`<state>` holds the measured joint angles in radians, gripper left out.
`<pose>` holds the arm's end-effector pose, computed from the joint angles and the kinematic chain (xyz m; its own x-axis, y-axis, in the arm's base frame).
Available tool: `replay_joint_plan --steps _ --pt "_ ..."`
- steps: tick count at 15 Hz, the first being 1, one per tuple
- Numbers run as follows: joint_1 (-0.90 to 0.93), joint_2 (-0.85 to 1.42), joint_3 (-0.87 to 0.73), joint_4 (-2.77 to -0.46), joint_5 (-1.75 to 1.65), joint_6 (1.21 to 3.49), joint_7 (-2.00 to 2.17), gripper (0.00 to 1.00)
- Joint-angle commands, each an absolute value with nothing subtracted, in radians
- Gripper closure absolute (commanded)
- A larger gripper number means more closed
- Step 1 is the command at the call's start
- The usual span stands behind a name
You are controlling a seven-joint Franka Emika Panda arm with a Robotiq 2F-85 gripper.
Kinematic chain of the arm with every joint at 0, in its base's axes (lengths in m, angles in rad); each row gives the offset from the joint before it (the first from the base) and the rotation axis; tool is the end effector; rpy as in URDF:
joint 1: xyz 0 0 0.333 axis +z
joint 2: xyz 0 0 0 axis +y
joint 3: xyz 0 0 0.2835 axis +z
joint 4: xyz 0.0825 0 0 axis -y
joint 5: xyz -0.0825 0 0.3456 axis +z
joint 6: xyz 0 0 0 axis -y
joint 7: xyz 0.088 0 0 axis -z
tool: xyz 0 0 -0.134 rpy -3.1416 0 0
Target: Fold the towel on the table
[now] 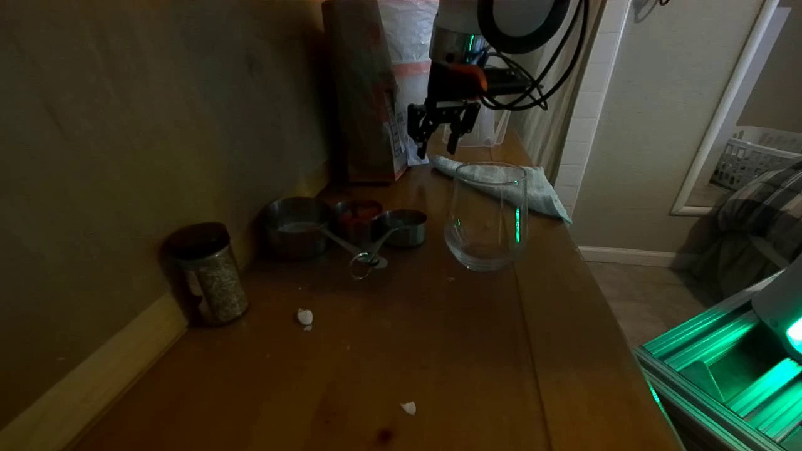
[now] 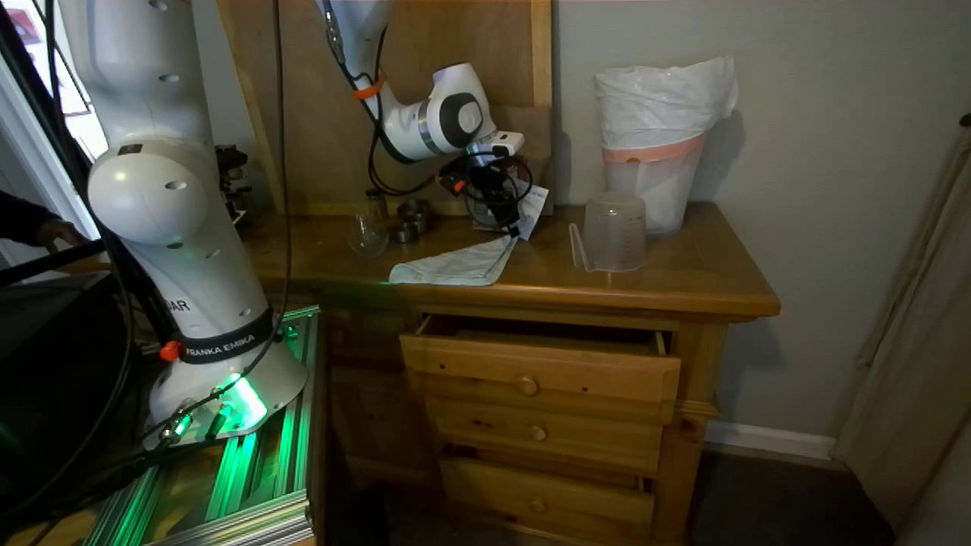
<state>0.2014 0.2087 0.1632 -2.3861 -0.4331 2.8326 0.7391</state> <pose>0.4635 0.1981 0.2314 0.9602 0.0147 0.2789 0.0151 -0.9999 0.0008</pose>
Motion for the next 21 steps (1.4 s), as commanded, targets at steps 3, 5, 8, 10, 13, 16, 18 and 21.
replay_joint_plan --steps 3,5,8,10,13,16,18,21 --pt "0.219 0.223 0.127 -2.4 -0.518 2.896 0.792 0.74" --pt "0.224 0.227 0.114 -2.399 -0.545 2.906 0.805 0.88" --pt "0.228 0.234 0.101 -2.397 -0.57 2.909 0.818 0.98" --pt "0.228 0.236 0.098 -2.397 -0.576 2.906 0.824 1.0" --pt "0.224 0.225 0.101 -2.403 -0.564 2.904 0.82 0.97" --pt "0.209 0.189 0.115 -2.424 -0.531 2.906 0.805 0.96" --pt "0.202 0.16 0.114 -2.437 -0.521 2.907 0.807 0.97" --pt "0.188 0.103 0.117 -2.466 -0.502 2.891 0.805 0.97"
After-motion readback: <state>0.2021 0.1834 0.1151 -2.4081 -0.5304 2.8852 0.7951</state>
